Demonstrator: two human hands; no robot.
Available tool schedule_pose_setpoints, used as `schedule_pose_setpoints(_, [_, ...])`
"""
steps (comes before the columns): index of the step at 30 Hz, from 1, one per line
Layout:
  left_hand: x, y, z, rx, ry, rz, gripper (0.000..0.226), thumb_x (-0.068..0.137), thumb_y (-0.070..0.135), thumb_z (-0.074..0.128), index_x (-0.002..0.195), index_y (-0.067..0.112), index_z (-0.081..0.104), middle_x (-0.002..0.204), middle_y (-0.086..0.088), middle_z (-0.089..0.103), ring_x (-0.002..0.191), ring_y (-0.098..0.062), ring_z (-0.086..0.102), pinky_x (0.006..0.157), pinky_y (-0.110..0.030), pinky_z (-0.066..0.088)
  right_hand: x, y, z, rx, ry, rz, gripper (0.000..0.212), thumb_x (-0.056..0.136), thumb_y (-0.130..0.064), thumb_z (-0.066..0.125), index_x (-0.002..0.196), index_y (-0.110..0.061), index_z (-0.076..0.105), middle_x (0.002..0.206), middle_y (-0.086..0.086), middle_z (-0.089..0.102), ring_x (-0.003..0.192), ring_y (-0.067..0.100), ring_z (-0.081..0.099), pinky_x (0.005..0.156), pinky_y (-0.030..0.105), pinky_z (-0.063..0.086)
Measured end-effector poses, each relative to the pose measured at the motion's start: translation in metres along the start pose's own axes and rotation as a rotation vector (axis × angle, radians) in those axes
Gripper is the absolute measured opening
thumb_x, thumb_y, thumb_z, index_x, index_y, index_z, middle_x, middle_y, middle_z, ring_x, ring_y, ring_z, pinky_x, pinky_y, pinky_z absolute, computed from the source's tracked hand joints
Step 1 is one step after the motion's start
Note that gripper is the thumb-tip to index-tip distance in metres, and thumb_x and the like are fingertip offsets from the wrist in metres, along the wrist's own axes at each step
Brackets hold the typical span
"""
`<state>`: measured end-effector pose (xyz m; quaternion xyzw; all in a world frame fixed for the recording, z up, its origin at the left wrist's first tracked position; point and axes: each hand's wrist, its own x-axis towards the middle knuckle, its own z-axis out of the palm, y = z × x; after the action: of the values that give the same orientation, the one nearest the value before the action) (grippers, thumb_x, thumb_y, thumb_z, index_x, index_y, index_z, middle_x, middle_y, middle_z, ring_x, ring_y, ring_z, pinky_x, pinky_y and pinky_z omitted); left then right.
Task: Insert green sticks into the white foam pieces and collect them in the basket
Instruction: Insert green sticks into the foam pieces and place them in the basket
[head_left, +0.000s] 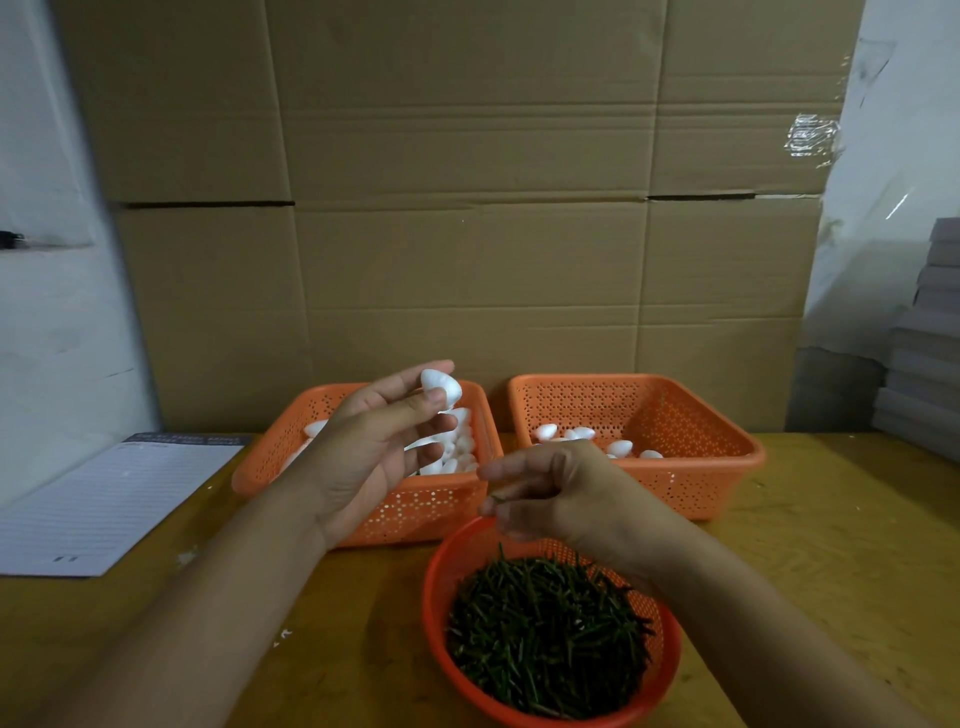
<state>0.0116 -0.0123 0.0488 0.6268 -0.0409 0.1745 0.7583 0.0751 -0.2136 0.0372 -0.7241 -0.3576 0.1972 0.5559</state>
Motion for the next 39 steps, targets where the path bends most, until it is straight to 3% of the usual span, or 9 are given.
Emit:
schedule_pose_setpoints(3, [-0.0003, -0.0004, 0.0009, -0.003, -0.022, -0.007, 0.033, 0.084, 0.020, 0.069, 0.116, 0.024, 0.075, 0.097, 0.003, 0.070, 0.086, -0.008, 0.067, 0.067, -0.022, 0.054, 0.0009, -0.0024, 0.0008, 0.140, 0.075, 0.005, 0.023, 0.090, 0.006, 0.065, 0.112, 0.002, 0.067, 0.097, 0.019, 0.075, 0.071, 0.017, 0.072, 0.065, 0.023, 0.060])
schedule_pose_setpoints(9, [-0.0006, -0.0005, 0.0028, -0.011, -0.034, -0.021, 0.031, 0.082, 0.022, 0.069, 0.113, 0.024, 0.076, 0.096, 0.003, 0.070, 0.084, -0.007, 0.067, 0.067, -0.022, 0.054, 0.0022, -0.0046, 0.0024, 0.169, 0.115, -0.008, 0.013, 0.096, -0.002, 0.060, 0.102, 0.007, 0.067, 0.091, 0.022, 0.074, 0.063, 0.017, 0.072, 0.058, 0.022, 0.060])
schedule_pose_setpoints(17, [-0.0021, -0.0008, 0.0019, 0.014, -0.043, -0.007, 0.036, 0.079, 0.019, 0.076, 0.115, 0.026, 0.075, 0.099, 0.001, 0.069, 0.087, -0.007, 0.068, 0.069, -0.022, 0.055, 0.0038, -0.0041, 0.0015, 0.122, 0.192, -0.112, 0.013, 0.098, -0.009, 0.059, 0.092, -0.006, 0.069, 0.064, 0.005, 0.070, 0.050, 0.013, 0.062, 0.046, 0.021, 0.051])
schedule_pose_setpoints(20, [-0.0025, -0.0016, 0.0019, 0.042, -0.033, -0.003, 0.039, 0.079, 0.014, 0.076, 0.115, 0.028, 0.075, 0.095, 0.003, 0.067, 0.088, -0.007, 0.067, 0.072, -0.023, 0.055, 0.0038, -0.0039, 0.0012, 0.170, 0.185, -0.140, 0.015, 0.097, -0.008, 0.059, 0.091, -0.006, 0.071, 0.066, 0.004, 0.069, 0.055, 0.011, 0.062, 0.051, 0.020, 0.052])
schedule_pose_setpoints(26, [-0.0029, -0.0003, 0.0035, 0.038, -0.036, -0.011, 0.037, 0.082, 0.014, 0.075, 0.116, 0.027, 0.075, 0.097, 0.000, 0.065, 0.086, -0.007, 0.066, 0.071, -0.023, 0.055, 0.0036, -0.0044, 0.0011, 0.306, 0.131, -0.128, 0.021, 0.098, 0.004, 0.052, 0.111, -0.002, 0.067, 0.084, 0.010, 0.075, 0.075, 0.015, 0.073, 0.071, 0.024, 0.060])
schedule_pose_setpoints(29, [-0.0035, 0.0002, 0.0055, 0.015, -0.051, -0.028, 0.031, 0.082, 0.020, 0.073, 0.112, 0.026, 0.076, 0.099, -0.001, 0.068, 0.085, -0.010, 0.066, 0.068, -0.024, 0.055, 0.0032, -0.0059, 0.0025, 0.346, 0.122, -0.130, 0.018, 0.098, 0.001, 0.055, 0.114, -0.002, 0.063, 0.090, 0.014, 0.077, 0.080, 0.019, 0.075, 0.072, 0.026, 0.061])
schedule_pose_setpoints(32, [-0.0041, 0.0000, 0.0066, -0.001, -0.068, -0.031, 0.027, 0.081, 0.022, 0.072, 0.107, 0.024, 0.077, 0.100, -0.003, 0.072, 0.085, -0.012, 0.068, 0.066, -0.023, 0.055, 0.0041, -0.0052, 0.0031, 0.337, 0.134, -0.123, 0.010, 0.097, -0.003, 0.058, 0.105, -0.002, 0.064, 0.093, 0.014, 0.077, 0.084, 0.020, 0.076, 0.072, 0.026, 0.061])
schedule_pose_setpoints(39, [-0.0044, 0.0007, 0.0071, -0.008, -0.071, -0.040, 0.025, 0.079, 0.024, 0.075, 0.103, 0.025, 0.078, 0.103, -0.005, 0.073, 0.085, -0.012, 0.069, 0.065, -0.023, 0.055, 0.0039, -0.0054, 0.0017, 0.241, 0.174, -0.160, 0.008, 0.097, -0.009, 0.060, 0.094, -0.007, 0.067, 0.086, 0.010, 0.077, 0.078, 0.019, 0.075, 0.062, 0.024, 0.059])
